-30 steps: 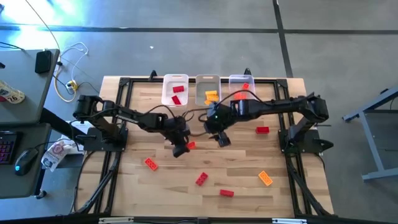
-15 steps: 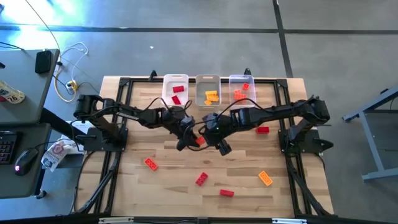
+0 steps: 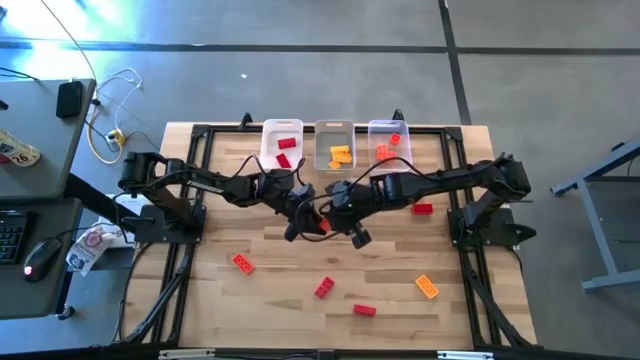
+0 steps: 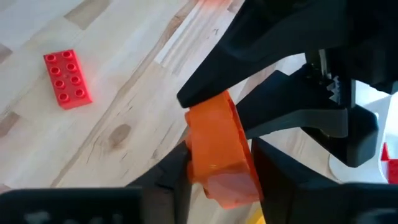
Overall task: Sort & place blocks by color
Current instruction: Put the orange game piece into the transparent bin
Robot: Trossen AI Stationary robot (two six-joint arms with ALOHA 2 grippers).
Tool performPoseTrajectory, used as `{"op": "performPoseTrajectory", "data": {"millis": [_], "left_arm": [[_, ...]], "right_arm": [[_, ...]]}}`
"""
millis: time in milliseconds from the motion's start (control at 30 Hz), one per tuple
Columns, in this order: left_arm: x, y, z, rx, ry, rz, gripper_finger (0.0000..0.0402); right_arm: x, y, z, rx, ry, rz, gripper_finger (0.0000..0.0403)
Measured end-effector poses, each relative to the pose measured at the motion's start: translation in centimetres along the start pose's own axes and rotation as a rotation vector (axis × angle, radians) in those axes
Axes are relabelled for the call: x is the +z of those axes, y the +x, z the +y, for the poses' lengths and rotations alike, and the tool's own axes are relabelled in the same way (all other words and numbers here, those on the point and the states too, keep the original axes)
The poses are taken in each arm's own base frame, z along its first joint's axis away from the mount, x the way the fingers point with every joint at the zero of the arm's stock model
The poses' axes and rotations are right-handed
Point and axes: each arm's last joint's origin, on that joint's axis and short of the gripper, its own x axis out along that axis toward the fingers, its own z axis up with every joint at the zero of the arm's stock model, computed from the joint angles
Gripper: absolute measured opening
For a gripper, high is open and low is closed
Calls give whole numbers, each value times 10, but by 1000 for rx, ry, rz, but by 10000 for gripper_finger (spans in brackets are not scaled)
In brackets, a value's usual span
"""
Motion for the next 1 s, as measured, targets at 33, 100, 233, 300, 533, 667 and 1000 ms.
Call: {"op": "performPoseTrajectory", "data": {"millis": [33, 100, 233, 300, 533, 667, 1000], "left_arm": [[0, 0, 0, -3, -2, 0, 117], [0, 0, 0, -4, 0, -4, 121], [1, 0, 0, 4, 4, -10, 136], [1, 0, 1, 13, 5, -17, 147], [1, -1, 4, 119, 47, -41, 189], [-1, -1, 7, 168, 61, -32, 204], [-7, -2, 11, 228, 38, 17, 211]], "right_arm": [[0, 0, 0, -5, -6, 4, 109], [0, 0, 0, -3, -6, 2, 107], [-1, 0, 0, -14, 6, 14, 107], [-1, 0, 0, -31, 15, 29, 106], [-6, 0, -1, -55, 80, 88, 74], [-12, -1, 0, -97, 112, 165, 74], [-32, -6, 0, -307, 227, 434, 74]]}}
